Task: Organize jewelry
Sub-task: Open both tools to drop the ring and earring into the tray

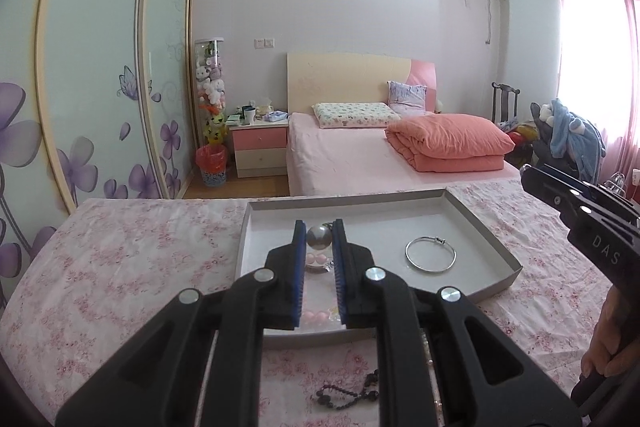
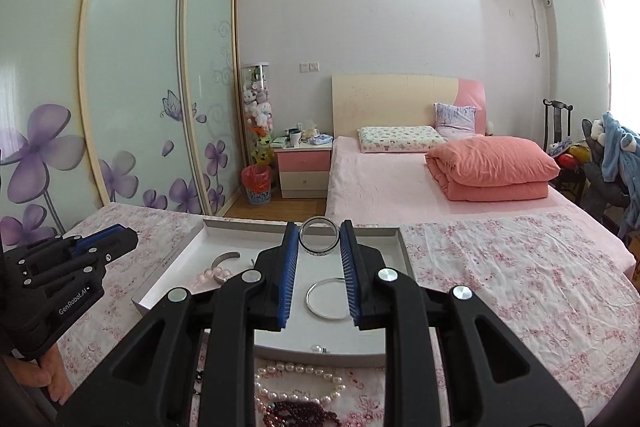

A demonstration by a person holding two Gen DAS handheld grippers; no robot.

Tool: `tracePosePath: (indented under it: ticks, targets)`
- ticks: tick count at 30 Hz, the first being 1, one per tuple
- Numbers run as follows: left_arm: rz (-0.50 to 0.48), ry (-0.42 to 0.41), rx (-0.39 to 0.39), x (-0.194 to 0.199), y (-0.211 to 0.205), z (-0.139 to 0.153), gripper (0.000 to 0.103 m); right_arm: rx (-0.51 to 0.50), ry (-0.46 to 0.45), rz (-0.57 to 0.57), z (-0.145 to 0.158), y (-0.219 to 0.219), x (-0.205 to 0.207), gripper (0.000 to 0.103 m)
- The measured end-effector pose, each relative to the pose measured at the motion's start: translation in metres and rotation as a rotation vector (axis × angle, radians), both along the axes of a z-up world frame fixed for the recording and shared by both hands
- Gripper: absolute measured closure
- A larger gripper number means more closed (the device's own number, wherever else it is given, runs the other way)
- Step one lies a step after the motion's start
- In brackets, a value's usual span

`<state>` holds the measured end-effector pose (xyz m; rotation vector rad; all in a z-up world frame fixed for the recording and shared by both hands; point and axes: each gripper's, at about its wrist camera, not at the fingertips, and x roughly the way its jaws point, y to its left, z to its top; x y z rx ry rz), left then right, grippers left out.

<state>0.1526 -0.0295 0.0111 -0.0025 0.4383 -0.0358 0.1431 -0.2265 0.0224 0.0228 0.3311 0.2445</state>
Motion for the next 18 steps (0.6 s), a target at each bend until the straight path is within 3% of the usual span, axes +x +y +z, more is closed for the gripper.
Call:
tracePosePath:
  ticks: [8,18]
  targets:
    - [-0.008,0.012,0.01,0.025,-0.002,-0.006,0.089,0.008,0.019,-0.014,-0.007,0.002,0.027,0.08]
    - [-0.027,0.041,-0.009,0.066,-0.004,-0.018,0.089,0.032,0.119,-0.005,-0.028,0.01,0.073,0.08]
